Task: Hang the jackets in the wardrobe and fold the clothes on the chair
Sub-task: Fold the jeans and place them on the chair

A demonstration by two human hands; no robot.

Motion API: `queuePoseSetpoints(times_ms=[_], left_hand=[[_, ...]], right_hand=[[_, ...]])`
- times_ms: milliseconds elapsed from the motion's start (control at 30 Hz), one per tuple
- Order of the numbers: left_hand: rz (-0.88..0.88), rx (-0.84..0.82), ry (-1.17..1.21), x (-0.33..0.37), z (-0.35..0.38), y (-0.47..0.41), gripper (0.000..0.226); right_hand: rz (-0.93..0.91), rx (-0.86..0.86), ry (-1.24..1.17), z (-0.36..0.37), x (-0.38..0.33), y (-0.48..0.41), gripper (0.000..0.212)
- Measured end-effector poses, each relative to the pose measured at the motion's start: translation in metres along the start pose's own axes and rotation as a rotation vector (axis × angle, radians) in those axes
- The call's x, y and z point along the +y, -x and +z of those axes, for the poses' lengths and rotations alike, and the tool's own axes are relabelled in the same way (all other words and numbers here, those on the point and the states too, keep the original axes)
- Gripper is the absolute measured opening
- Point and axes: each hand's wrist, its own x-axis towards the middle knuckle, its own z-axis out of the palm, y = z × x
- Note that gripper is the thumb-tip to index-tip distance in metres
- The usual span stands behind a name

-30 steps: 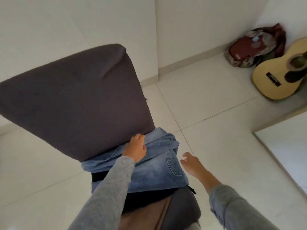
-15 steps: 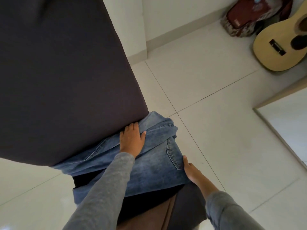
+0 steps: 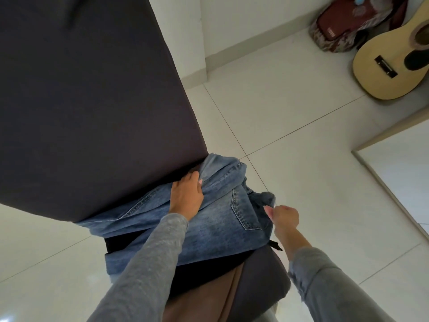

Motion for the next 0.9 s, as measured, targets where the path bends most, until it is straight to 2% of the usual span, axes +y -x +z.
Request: queuePoseSetpoints(times_ms=[67,133,233,300,367,433,500,633,767,833,900], left_hand=[[-0.024,-0.043,0.045,0.004,-0.011,0.006,0.017],[-0.035,-0.083,0.051,0.007,-0.018,0.01,0.018],[-0.035,-0.11,0.072,0.008,-0.02,0.017,0.02],[-0.044,-0.106,0.11,0.007,-0.017,0.019,0.021],[-0.057,-0.074,0.141,0.006,-0.011,0.021,0.023],[-0.065,-0.021,0.155,0.006,-0.006,0.024,0.027],[-0.082,0.032,0.186,0.008,0.0,0.03,0.032],[-0.128,0.073,0.316,0.007,0.008,0.037,0.034],[-0.154,0.075,0.468,0.003,0.001,0.044,0.03],[-0.204,0.072,0.561,0.007,-0.01,0.049,0.031],[-0.268,0.109,0.647,0.014,-0.031,0.055,0.032]], right_hand=[[0.088,-0.049,-0.085,0.0,-0.019,0.013,0.018],[0.113,-0.097,-0.037,0.001,-0.019,0.021,0.021],[0.104,-0.224,0.325,0.005,0.008,0.021,0.025],[0.078,-0.179,0.532,0.005,0.027,0.017,0.037],[0.059,-0.166,0.641,0.005,0.038,0.009,0.047],[0.047,-0.196,0.652,0.005,0.04,0.004,0.049],[0.042,-0.183,0.585,0.006,0.044,0.0,0.046],[-0.068,0.039,0.404,0.001,0.053,-0.001,0.024],[-0.16,0.13,0.025,-0.005,0.049,0.02,0.012],[-0.126,0.086,-0.101,-0.008,0.035,0.025,0.028],[-0.021,0.025,-0.26,-0.013,0.014,0.039,0.03]])
